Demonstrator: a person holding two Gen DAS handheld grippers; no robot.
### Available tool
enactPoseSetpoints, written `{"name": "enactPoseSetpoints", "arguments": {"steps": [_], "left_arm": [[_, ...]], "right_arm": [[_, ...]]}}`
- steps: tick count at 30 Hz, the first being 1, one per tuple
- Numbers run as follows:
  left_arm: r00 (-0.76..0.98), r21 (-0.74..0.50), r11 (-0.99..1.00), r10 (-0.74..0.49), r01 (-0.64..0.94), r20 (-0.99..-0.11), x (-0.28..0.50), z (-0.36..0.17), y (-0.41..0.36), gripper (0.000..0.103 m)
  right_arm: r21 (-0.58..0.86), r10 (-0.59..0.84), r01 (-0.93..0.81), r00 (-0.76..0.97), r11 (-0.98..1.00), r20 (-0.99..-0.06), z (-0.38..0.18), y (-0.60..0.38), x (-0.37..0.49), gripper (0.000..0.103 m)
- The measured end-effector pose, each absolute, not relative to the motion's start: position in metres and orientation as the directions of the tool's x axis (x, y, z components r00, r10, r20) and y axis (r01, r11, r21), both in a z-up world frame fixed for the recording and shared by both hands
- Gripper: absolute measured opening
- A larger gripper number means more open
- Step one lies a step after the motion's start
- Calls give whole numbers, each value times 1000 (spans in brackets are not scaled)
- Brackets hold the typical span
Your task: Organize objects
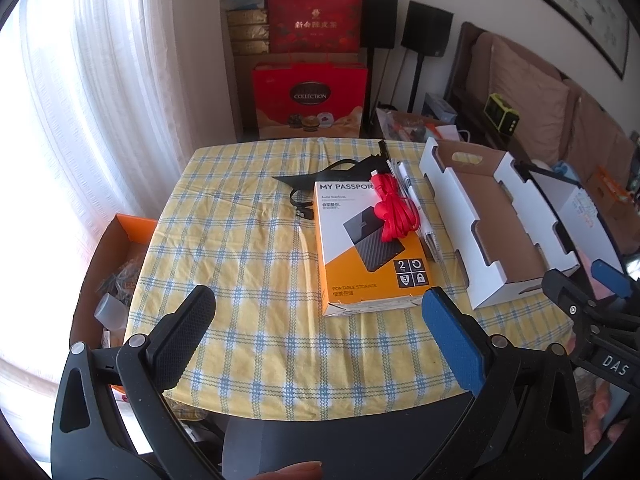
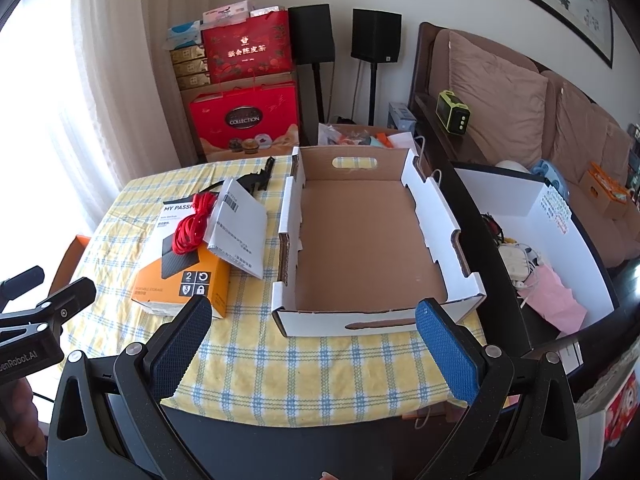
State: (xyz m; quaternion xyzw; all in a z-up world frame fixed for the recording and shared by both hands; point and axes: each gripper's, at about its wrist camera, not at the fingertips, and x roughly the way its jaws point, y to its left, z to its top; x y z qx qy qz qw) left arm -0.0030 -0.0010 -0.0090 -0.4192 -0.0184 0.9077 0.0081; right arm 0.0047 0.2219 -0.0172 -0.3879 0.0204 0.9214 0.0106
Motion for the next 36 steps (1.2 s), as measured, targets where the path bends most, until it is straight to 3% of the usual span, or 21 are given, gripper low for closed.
{"name": "enactPoseSetpoints", "arguments": {"steps": [21, 36], "left_arm": [[-646, -23, -1000, 25, -12, -763, -15, -12, 3, 103], [-643, -25, -999, 45, -40, -765, -67, -19, 7, 103]], "right_arm": [[2, 54, -78, -701, -997, -711, -17, 243, -5, 103], [-20, 122, -160, -663, -987, -738, -35, 303, -47, 103]]}}
